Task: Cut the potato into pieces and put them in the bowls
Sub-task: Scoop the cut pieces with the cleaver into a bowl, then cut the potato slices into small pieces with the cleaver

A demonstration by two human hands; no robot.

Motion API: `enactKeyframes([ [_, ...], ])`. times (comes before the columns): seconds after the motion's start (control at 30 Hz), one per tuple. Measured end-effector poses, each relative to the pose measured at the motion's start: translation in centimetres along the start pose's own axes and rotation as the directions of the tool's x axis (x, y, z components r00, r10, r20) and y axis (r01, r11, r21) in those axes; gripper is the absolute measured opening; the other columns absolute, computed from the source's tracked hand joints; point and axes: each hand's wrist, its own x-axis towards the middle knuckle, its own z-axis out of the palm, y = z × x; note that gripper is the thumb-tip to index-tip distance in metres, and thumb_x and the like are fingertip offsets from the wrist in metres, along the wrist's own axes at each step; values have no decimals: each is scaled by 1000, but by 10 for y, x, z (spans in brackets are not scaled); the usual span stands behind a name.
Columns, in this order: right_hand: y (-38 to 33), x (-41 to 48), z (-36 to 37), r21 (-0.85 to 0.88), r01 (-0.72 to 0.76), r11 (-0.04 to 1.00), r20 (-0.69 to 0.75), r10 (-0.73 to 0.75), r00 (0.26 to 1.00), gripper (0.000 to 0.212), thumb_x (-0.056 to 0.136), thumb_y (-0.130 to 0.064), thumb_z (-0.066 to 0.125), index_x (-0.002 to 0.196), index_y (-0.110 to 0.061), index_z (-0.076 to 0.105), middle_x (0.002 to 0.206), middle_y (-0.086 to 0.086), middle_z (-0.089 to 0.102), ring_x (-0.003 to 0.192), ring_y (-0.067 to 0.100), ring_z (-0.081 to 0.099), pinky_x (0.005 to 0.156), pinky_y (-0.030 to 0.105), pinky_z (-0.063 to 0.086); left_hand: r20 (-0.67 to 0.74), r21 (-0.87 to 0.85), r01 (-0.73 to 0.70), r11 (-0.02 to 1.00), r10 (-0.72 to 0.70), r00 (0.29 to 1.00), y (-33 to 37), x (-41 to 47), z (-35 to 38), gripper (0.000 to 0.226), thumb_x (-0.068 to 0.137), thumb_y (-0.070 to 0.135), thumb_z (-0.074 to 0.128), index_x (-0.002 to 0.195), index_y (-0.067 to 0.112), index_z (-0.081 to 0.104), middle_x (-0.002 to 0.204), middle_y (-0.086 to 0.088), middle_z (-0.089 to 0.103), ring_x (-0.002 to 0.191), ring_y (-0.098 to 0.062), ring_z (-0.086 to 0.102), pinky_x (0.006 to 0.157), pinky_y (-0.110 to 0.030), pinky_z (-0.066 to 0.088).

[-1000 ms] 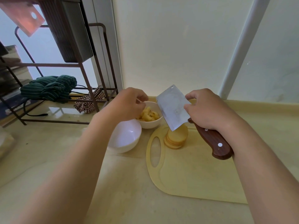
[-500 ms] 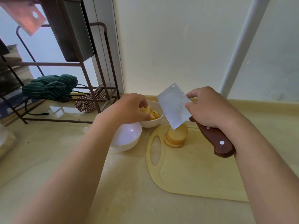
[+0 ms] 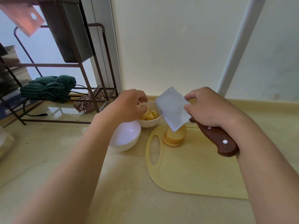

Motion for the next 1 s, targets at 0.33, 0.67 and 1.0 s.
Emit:
enactKeyframes([
  [0.33,27,-47,-40,140,-130,982,-182,155,971,33,100,-15,57,129,-28,65,76,0,71,30,3,51,32,18,35,156,103,-163,981,146,977,61,-11,6,39,91,42,59,123,20,58,116,5,57,106,-15,55,88,-33,49],
  [0.67,97,-87,-6,365,-178,914,-190,260,947,29,101,-11,57,119,-34,62,65,-6,74,40,-1,57,28,20,34,277,189,-141,972,85,957,98,-26,56,63,87,53,62,133,15,42,121,-8,52,112,-28,53,85,-35,45],
  [1.0,120,-85,-5,338,-179,924,-176,249,952,36,103,-14,57,137,-26,62,71,4,75,45,0,62,28,20,34,190,24,-16,1000,11,982,95,-21,53,68,83,42,71,142,24,42,134,-2,51,117,-21,51,84,-26,39],
])
